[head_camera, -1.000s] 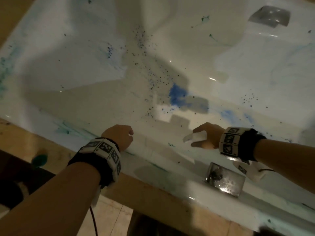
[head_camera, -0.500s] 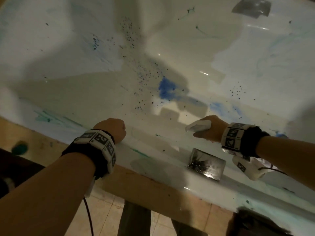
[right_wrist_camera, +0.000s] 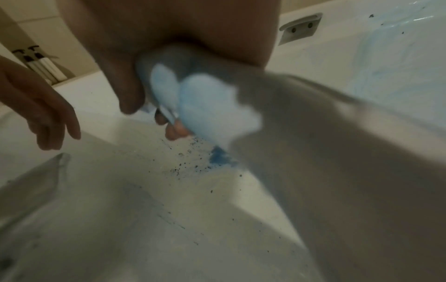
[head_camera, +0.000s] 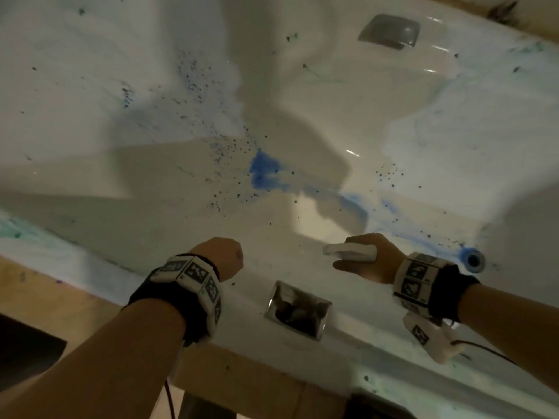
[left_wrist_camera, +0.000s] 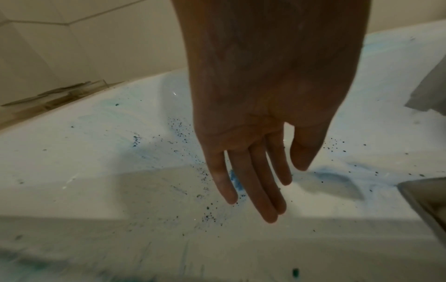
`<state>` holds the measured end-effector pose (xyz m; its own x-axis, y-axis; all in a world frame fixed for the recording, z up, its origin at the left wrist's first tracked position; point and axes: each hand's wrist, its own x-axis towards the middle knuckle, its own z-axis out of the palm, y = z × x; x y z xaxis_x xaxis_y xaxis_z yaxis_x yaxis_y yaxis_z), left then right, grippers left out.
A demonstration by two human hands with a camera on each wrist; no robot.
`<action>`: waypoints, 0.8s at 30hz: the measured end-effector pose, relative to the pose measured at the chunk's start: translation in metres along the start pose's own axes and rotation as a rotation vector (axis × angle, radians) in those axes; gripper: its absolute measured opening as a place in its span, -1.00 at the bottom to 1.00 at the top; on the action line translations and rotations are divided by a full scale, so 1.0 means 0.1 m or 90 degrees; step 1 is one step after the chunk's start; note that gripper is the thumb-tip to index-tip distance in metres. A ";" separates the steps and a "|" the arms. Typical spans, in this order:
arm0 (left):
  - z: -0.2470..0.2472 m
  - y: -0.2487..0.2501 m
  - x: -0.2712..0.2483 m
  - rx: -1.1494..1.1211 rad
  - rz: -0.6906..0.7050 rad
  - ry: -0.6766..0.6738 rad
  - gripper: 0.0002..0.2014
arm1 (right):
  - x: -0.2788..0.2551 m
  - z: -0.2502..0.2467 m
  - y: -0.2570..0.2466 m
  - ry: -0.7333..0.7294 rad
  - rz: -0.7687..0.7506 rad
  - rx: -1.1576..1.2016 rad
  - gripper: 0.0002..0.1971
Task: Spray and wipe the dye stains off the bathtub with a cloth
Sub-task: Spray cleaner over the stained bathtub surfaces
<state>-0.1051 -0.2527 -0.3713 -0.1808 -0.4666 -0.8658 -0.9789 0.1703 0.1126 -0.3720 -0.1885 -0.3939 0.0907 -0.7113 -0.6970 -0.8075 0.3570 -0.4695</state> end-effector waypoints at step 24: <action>-0.03 1.01 0.41 0.047 0.045 -0.017 -0.68 | 0.47 -0.71 0.65 0.232 0.090 0.166 -0.63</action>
<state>-0.2116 -0.2573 -0.3944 -0.2453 -0.4284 -0.8697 -0.9541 0.2659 0.1382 -0.4614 -0.2423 -0.4188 -0.2572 -0.7943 -0.5505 -0.6192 0.5728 -0.5371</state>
